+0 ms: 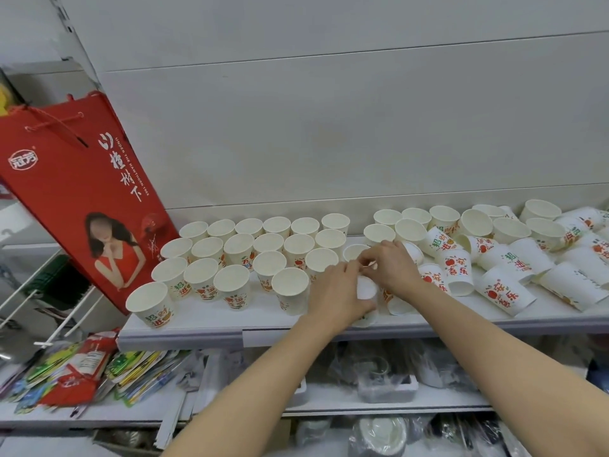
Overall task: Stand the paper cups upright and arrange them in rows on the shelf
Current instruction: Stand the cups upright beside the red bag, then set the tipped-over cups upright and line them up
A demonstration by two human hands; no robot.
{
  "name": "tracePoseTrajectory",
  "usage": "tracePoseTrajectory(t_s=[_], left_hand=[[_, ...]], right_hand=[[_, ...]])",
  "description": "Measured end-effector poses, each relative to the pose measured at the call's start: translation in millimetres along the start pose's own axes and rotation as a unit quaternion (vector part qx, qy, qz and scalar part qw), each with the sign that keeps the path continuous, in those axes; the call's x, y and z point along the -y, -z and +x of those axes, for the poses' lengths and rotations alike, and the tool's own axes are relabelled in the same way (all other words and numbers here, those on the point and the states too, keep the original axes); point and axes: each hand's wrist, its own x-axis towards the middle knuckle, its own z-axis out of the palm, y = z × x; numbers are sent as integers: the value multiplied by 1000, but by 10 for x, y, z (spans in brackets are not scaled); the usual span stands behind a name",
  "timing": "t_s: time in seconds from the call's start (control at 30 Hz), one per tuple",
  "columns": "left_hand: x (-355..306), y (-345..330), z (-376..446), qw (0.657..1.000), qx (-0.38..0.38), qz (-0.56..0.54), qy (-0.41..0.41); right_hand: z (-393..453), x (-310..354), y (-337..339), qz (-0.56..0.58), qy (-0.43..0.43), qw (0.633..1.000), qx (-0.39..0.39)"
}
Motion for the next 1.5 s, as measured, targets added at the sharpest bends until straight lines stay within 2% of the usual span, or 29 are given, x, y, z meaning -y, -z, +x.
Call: tracePoseTrajectory(t_s=[0.1, 0.2, 0.33, 0.43, 0.5, 0.6, 0.63, 0.7, 0.77, 0.83, 1.07, 1.23, 1.3, 1.4, 1.5], left_hand=[[211, 102, -182, 991, -58, -113, 35], [365, 185, -411, 947, -150, -271, 80], [397, 190, -621, 898, -172, -384, 131], [390, 136, -655, 896, -142, -405, 114], [454, 124, -660, 923, -133, -352, 81], [735, 173, -627, 974, -187, -127, 21], [837, 214, -606, 981, -186, -56, 9], [985, 296, -553, 990, -133, 43, 2], [1055, 344, -503, 991, -83, 103, -9], [1082, 396, -479, 987, -65, 144, -35], [1202, 478, -461, 977, -70, 195, -42], [1225, 491, -469, 988, -75, 136, -22], [1182, 527, -433, 990, -100, 95, -28], [1034, 607, -255, 988, -138, 53, -50], [755, 600, 43, 987, -136, 57, -67]], right_hand=[[-71, 83, 43, 63, -13, 996, -63], [-311, 278, 158, 159, -52, 971, -169], [-629, 616, 240, 354, -112, 917, -144], [-691, 770, 197, 361, -112, 918, -124], [-680, 792, 196, 341, -108, 924, -133], [-683, 737, 209, 238, -94, 960, -112], [-689, 717, 189, 175, -77, 977, -99], [-699, 713, 91, 82, -33, 993, -79], [-717, 773, -11, 64, -24, 995, -67], [-721, 849, -100, 57, -26, 996, -70], [-637, 1075, -282, 44, 21, 997, -62], [-605, 1092, -394, 28, 38, 998, -32], [-614, 1041, -403, 38, 55, 996, -52], [-600, 897, -345, 58, 80, 987, -126], [-540, 631, -178, 48, 96, 979, -174]])
